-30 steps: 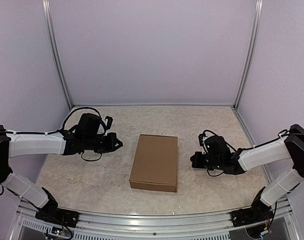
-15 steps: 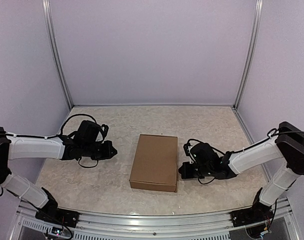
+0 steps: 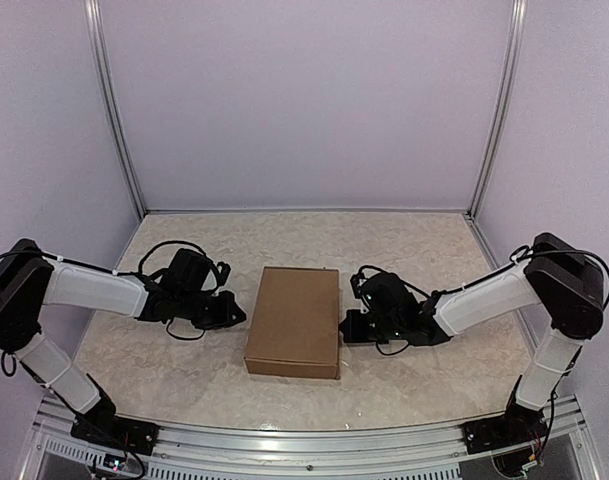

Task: Fold the paper box

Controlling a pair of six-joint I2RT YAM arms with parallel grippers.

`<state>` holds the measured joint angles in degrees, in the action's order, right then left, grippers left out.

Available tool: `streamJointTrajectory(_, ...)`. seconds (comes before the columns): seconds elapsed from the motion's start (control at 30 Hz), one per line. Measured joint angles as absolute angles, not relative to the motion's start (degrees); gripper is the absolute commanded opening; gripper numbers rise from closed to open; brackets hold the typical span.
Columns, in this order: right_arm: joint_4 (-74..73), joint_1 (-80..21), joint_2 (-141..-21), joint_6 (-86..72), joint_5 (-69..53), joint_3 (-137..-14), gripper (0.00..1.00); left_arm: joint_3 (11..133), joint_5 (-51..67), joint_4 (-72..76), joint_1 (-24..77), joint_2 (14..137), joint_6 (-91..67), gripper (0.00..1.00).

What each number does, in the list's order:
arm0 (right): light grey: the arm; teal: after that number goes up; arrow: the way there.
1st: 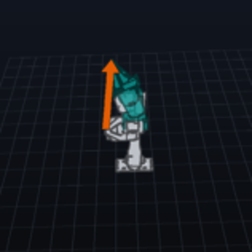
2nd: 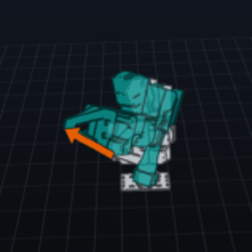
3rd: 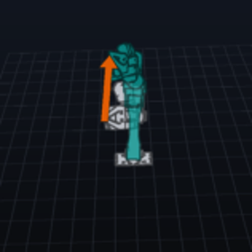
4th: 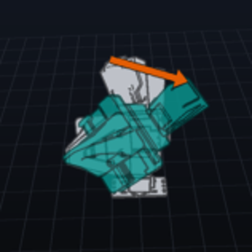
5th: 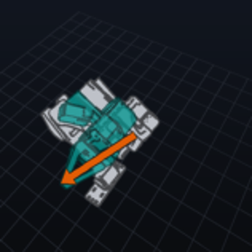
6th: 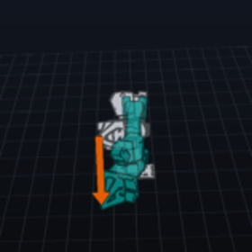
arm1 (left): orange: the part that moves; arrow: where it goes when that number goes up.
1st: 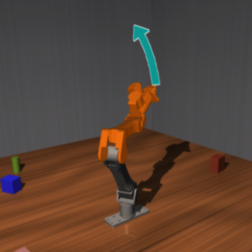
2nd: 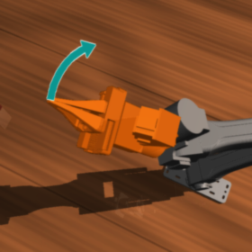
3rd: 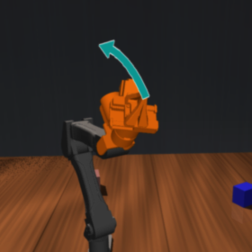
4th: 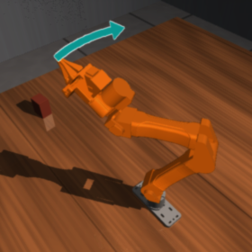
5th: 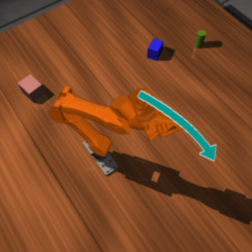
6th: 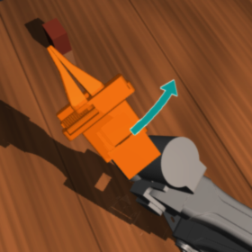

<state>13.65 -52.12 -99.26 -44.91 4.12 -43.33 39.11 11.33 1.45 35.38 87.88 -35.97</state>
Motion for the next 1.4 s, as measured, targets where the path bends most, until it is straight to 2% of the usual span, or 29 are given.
streamJointTrajectory(0.6,13.39,-50.81,-102.65,-43.57,8.64,-47.11,0.0,47.55,13.47,3.31,35.88,97.6,-35.97,0.09)
streamJointTrajectory(0.8,13.1,-49.28,-102.65,-42.37,8.78,-47.11,0.0,48.71,13.17,2.85,36.1,97.69,-35.66,0.17)
streamJointTrajectory(1.0,11.49,-48.05,-101.21,-39.99,9.78,-47.11,0.04,48.97,11.77,0.51,35.57,97.32,-35.24,0.32)
streamJointTrajectory(1.07,10.09,-47.53,-99.42,-38.85,10.9,-47.09,0.11,48.97,10.61,-0.91,35.24,96.55,-34.92,0.39)
streamJointTrajectory(1.3,5.17,-45.21,-89.03,-34.11,17.96,-46.44,0.49,49.15,5.08,-7.14,34.83,88.58,-32.93,0.59)
streamJointTrajectory(1.4,2.83,-44.88,-83.29,-31.66,21.67,-45.63,0.74,50.24,2.44,-10.22,34.81,83.74,-31.59,0.65)
